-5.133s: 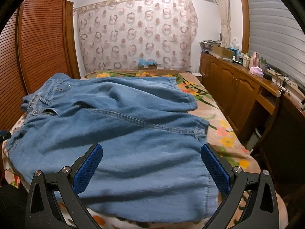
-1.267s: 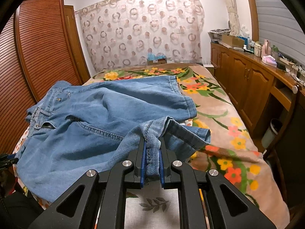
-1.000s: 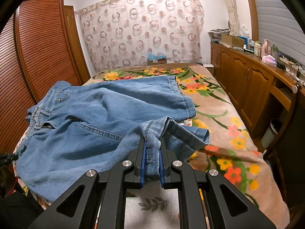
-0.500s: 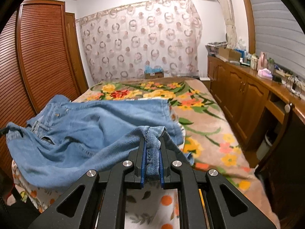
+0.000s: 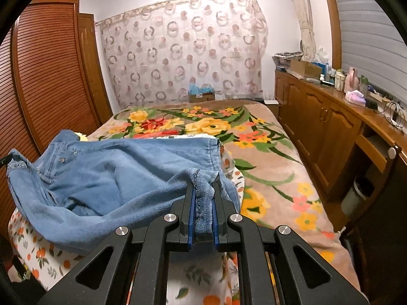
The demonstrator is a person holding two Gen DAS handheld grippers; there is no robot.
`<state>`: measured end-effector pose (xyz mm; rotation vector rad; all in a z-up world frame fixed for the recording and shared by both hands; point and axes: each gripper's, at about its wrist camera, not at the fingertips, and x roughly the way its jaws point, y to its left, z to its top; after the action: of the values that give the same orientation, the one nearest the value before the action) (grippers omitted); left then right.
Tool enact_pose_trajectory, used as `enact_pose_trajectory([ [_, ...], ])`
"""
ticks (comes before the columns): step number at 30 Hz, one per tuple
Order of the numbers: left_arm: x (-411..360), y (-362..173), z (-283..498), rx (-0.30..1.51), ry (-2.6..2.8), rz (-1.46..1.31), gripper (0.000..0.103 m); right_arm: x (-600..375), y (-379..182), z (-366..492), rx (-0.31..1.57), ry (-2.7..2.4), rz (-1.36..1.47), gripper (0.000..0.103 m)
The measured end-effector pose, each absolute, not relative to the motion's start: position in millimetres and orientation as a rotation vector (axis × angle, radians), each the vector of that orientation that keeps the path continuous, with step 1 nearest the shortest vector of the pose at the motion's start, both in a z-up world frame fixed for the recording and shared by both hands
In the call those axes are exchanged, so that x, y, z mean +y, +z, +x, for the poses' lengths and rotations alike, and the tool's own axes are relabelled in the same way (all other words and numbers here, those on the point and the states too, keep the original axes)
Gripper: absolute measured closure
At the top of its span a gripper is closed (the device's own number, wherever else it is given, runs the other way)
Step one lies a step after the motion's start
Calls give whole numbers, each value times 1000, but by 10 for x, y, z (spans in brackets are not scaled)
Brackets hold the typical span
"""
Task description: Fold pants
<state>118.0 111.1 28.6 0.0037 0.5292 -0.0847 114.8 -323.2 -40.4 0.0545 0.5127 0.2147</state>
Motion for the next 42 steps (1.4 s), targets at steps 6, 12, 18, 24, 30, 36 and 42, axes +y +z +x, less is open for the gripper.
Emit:
enact_pose_trajectory([
  [6,1191,204,1509,549,-77,-21,95,-3206,-431,1447,528,208,56,92],
  [12,1221,42,1793,593,-71,-37,95,-3155,-530,1740,576,208,46,92],
  [18,1201,110,1946,583,-77,-31,95,-3135,-408,1922,575,211,40,92],
  [24,1252,228,2115,551,-63,-49,95,-3203,-285,1991,532,204,44,92],
  [30,1280,333,2389,528,-50,-48,95,-3161,-270,2092,514,191,19,92],
  [36,1323,219,2773,564,-32,-51,95,-3066,-365,2305,531,176,-4,92],
  [42,1318,-7,2883,635,-32,-52,94,-2903,-541,2511,598,178,-13,92],
])
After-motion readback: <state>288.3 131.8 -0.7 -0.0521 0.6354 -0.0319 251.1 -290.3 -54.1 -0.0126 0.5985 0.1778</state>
